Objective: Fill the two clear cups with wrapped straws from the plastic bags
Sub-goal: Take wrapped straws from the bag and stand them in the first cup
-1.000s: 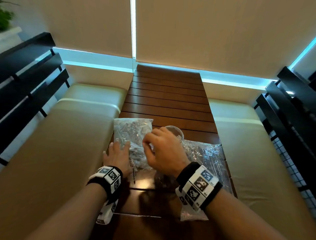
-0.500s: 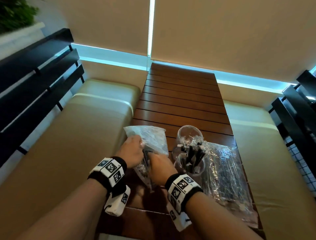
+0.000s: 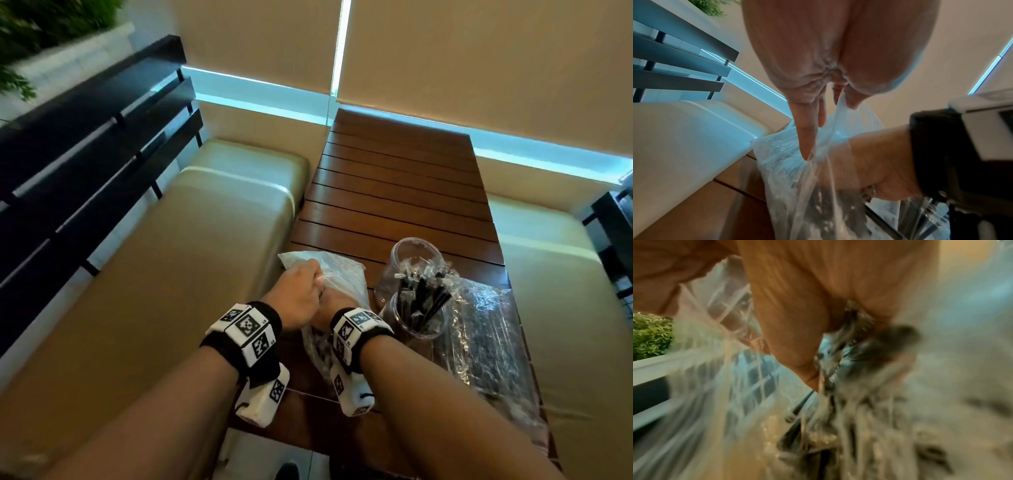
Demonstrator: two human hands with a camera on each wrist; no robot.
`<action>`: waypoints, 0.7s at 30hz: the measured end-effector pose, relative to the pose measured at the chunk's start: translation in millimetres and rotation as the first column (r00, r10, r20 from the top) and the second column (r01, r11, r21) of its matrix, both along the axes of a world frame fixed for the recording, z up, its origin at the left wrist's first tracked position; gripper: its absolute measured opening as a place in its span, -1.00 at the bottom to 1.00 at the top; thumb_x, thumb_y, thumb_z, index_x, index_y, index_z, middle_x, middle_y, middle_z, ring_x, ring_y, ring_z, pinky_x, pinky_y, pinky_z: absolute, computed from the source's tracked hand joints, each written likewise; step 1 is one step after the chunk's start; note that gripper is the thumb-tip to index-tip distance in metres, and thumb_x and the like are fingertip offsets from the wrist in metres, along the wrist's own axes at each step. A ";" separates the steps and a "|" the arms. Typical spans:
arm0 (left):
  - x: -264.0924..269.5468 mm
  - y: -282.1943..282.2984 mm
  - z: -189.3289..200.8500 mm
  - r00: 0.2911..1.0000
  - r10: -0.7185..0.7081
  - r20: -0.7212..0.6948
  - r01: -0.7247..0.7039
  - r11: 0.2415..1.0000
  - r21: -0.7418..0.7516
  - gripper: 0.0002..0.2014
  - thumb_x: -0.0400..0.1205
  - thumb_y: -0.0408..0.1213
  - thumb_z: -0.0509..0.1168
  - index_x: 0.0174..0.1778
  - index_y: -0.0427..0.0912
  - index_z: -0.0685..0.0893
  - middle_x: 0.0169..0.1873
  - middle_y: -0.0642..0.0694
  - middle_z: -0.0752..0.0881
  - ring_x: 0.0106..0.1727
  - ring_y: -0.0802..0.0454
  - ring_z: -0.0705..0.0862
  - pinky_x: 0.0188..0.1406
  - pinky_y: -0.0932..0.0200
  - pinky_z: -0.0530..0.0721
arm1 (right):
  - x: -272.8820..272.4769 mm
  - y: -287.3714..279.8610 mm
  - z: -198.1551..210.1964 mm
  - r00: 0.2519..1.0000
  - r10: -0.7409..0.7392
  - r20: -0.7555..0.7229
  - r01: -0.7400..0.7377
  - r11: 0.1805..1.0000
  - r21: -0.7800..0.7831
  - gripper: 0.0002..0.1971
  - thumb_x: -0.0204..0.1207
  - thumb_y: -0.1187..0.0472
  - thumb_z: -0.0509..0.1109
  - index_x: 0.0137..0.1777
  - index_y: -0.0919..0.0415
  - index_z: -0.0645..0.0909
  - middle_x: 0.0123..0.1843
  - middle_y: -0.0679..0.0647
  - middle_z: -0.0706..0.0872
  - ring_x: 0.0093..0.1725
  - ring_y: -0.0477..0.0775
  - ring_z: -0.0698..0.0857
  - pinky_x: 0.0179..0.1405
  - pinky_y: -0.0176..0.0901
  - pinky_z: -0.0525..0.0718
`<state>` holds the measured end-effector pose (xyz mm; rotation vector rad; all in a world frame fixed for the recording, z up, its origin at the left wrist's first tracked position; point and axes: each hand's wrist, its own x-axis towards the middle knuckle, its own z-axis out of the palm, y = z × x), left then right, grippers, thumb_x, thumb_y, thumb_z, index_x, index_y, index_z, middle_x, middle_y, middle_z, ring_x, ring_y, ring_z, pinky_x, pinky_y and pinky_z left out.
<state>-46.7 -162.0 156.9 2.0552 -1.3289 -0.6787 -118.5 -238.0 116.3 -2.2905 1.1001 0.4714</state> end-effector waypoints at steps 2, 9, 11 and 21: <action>1.6 1.0 -0.1 0.999 0.019 -0.034 -0.019 1.000 -0.004 -0.85 0.74 -0.28 0.11 -0.14 -0.19 0.43 -0.14 -0.16 0.57 -0.15 -0.04 0.50 -0.20 0.13 0.38 | -2.0 -0.9 3.2 1.000 -0.023 0.005 0.022 1.000 0.010 -0.58 0.71 0.15 0.27 0.54 0.23 0.45 0.50 0.23 0.55 0.50 0.20 0.51 0.38 -0.01 0.46; 6.8 -7.5 -3.5 0.997 0.062 -0.048 -0.063 0.998 -0.003 -0.83 0.75 -0.26 0.11 -0.18 -0.11 0.41 -0.17 -0.10 0.59 -0.16 -0.04 0.53 -0.22 0.10 0.44 | 3.5 -10.1 25.8 0.992 -0.082 -0.091 0.090 0.992 0.086 -0.56 0.78 0.22 0.14 0.60 0.36 0.32 0.60 0.22 0.40 0.61 0.15 0.32 0.55 -0.09 0.20; 7.6 -12.0 -5.1 0.996 0.077 -0.043 -0.077 0.997 0.009 -0.85 0.75 -0.24 0.12 -0.14 -0.14 0.43 -0.16 -0.11 0.60 -0.14 -0.06 0.54 -0.19 0.09 0.46 | 1.5 -14.0 30.1 0.991 -0.075 -0.115 0.085 0.993 0.080 -0.59 0.79 0.28 0.10 0.59 0.39 0.32 0.58 0.24 0.41 0.60 0.14 0.33 0.53 -0.15 0.20; -0.3 -31.0 -15.5 0.993 0.116 0.030 -0.117 0.992 0.053 -0.91 0.73 -0.30 0.14 -0.09 -0.17 0.47 -0.15 -0.13 0.56 -0.12 -0.07 0.51 -0.16 0.18 0.37 | -46.7 -12.8 90.9 0.990 0.038 -0.132 -0.039 0.999 -0.005 -0.74 0.64 0.25 0.30 0.25 0.35 0.62 0.13 0.24 0.71 0.14 0.19 0.72 -0.10 -0.17 0.63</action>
